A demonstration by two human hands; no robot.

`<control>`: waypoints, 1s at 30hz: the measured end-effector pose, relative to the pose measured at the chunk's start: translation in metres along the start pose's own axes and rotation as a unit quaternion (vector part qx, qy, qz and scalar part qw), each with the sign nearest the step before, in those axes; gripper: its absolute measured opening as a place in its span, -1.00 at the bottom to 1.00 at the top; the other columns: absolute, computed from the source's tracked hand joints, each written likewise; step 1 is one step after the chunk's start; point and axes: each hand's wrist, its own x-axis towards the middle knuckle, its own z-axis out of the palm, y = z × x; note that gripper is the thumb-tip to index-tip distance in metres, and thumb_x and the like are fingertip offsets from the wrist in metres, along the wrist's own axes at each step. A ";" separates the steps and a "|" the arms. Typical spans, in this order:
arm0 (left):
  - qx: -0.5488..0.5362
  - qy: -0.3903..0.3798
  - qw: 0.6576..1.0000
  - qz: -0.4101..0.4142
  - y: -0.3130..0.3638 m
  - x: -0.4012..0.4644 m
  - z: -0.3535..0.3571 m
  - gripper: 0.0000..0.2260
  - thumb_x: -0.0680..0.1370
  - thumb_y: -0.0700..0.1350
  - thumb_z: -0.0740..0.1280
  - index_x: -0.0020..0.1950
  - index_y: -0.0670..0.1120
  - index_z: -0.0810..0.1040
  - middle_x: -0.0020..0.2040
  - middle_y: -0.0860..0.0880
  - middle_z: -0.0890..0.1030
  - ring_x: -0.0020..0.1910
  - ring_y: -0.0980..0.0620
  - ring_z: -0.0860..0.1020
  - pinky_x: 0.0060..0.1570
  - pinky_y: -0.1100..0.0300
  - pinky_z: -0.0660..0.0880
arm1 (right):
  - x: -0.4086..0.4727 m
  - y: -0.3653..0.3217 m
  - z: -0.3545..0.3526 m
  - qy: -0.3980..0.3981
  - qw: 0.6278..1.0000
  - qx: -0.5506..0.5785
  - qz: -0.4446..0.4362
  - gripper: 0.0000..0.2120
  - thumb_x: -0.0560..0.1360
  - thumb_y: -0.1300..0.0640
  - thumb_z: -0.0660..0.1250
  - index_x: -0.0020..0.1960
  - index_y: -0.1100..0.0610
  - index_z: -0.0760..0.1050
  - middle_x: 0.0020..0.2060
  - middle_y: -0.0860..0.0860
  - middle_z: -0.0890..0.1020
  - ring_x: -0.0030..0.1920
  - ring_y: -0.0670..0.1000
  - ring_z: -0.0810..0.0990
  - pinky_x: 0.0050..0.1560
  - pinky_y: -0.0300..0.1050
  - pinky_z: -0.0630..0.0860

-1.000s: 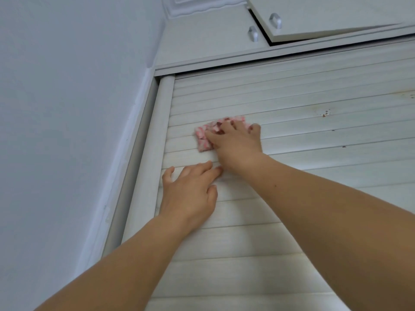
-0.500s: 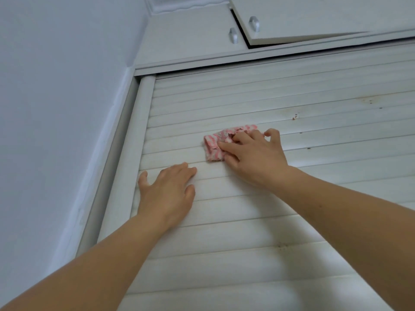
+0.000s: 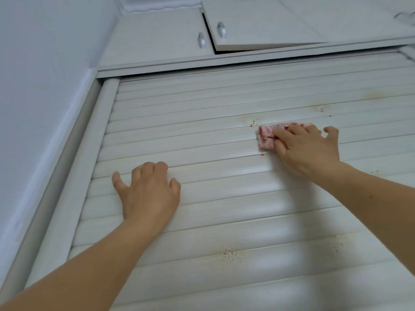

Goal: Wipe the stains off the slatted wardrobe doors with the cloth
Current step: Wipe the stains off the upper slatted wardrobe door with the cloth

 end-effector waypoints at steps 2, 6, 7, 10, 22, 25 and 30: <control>-0.014 0.005 1.000 0.025 0.014 0.000 0.001 -0.69 0.59 0.03 0.04 0.31 0.04 0.32 0.30 0.06 0.38 0.33 0.03 0.30 0.41 -0.19 -0.06 | 0.002 0.012 0.002 0.010 1.000 -0.010 0.024 -0.66 0.58 -0.04 -0.06 0.27 -0.16 0.35 0.30 -0.04 0.44 0.31 0.08 0.35 0.28 0.20 0.11; -0.047 -0.005 0.995 0.090 0.040 0.001 0.006 -0.64 0.61 0.00 0.04 0.42 0.09 0.23 0.43 0.11 0.25 0.43 0.11 0.17 0.43 -0.16 -0.09 | 0.005 0.008 0.005 0.014 0.997 0.002 0.072 -0.67 0.58 -0.03 -0.03 0.25 -0.11 0.39 0.29 0.01 0.45 0.29 0.15 0.35 0.21 0.16 0.17; -0.052 -0.013 0.993 0.106 0.046 0.001 0.008 -0.62 0.62 0.00 0.03 0.45 0.10 0.20 0.47 0.11 0.20 0.45 0.13 0.13 0.44 -0.15 -0.11 | 0.005 0.001 0.005 0.015 0.997 0.011 0.072 -0.67 0.58 -0.03 -0.02 0.26 -0.10 0.39 0.29 0.01 0.45 0.30 0.16 0.34 0.21 0.15 0.18; -0.049 -0.035 0.989 0.135 0.060 0.000 0.014 -0.58 0.63 0.00 0.02 0.50 0.12 0.11 0.53 0.09 0.07 0.50 0.12 0.00 0.44 -0.13 -0.15 | 0.002 -0.024 0.008 0.025 0.999 0.034 0.014 -0.66 0.59 -0.06 -0.01 0.31 -0.15 0.36 0.31 -0.01 0.42 0.32 0.15 0.31 0.22 0.15 0.17; 0.006 -0.009 0.988 0.152 0.059 -0.004 0.019 -0.60 0.64 0.06 -0.09 0.49 0.19 0.12 0.52 0.11 0.11 0.49 0.12 0.05 0.40 -0.22 -0.22 | -0.007 0.046 0.011 0.026 0.998 0.038 0.039 -0.64 0.60 -0.05 -0.02 0.35 -0.25 0.32 0.34 -0.05 0.40 0.34 0.04 0.29 0.28 0.10 0.10; -0.007 0.006 0.989 0.148 0.061 -0.003 0.019 -0.61 0.63 0.07 -0.09 0.45 0.19 0.23 0.49 0.10 0.21 0.47 0.10 0.14 0.41 -0.21 -0.21 | -0.017 0.037 0.012 0.029 0.997 0.036 0.061 -0.63 0.59 -0.04 -0.01 0.35 -0.21 0.35 0.29 0.00 0.42 0.30 0.09 0.32 0.24 0.11 0.15; -0.024 0.037 0.989 0.139 0.063 -0.001 0.022 -0.49 0.55 0.12 -0.19 0.37 0.17 0.38 0.41 0.07 0.36 0.39 0.06 0.28 0.40 -0.22 -0.19 | -0.039 -0.020 0.014 0.069 0.994 0.062 -0.058 -0.69 0.58 -0.02 0.10 0.28 -0.20 0.41 0.22 -0.07 0.47 0.26 0.07 0.36 0.19 0.08 0.11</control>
